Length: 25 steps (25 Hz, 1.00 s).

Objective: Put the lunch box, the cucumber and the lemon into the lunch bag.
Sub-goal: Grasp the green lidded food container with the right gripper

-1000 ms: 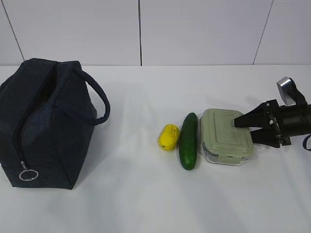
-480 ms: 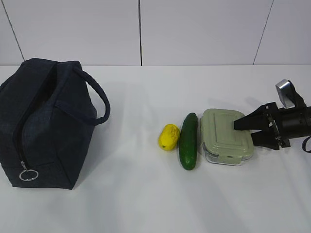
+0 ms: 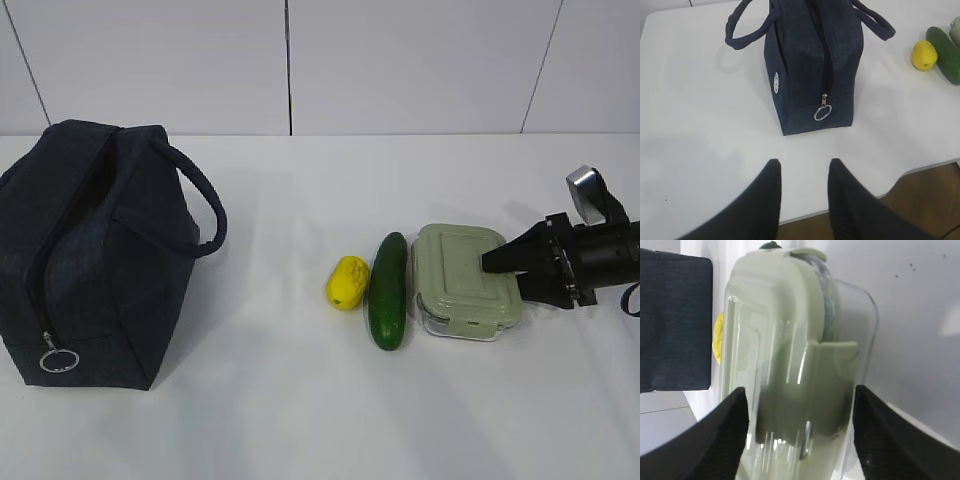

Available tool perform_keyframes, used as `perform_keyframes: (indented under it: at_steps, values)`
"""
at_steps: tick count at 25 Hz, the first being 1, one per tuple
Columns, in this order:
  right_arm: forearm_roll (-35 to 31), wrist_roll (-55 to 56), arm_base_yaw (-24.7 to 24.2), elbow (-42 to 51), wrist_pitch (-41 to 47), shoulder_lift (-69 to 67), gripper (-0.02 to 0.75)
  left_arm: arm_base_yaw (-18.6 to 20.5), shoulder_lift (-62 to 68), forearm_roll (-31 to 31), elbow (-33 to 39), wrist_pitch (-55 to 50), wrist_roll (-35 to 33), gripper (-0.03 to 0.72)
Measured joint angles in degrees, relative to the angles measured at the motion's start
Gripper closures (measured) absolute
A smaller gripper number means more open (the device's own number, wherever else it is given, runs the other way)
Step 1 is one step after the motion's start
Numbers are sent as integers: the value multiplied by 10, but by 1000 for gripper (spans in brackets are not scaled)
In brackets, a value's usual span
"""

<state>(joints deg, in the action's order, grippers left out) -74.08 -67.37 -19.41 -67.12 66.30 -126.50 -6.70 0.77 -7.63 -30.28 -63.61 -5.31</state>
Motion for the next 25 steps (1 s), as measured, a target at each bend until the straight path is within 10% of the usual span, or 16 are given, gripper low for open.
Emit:
perform_keyframes:
  at_steps: [25]
  values:
    - [3, -7, 0, 0, 0, 0, 320, 0, 0, 0, 0, 0, 0, 461]
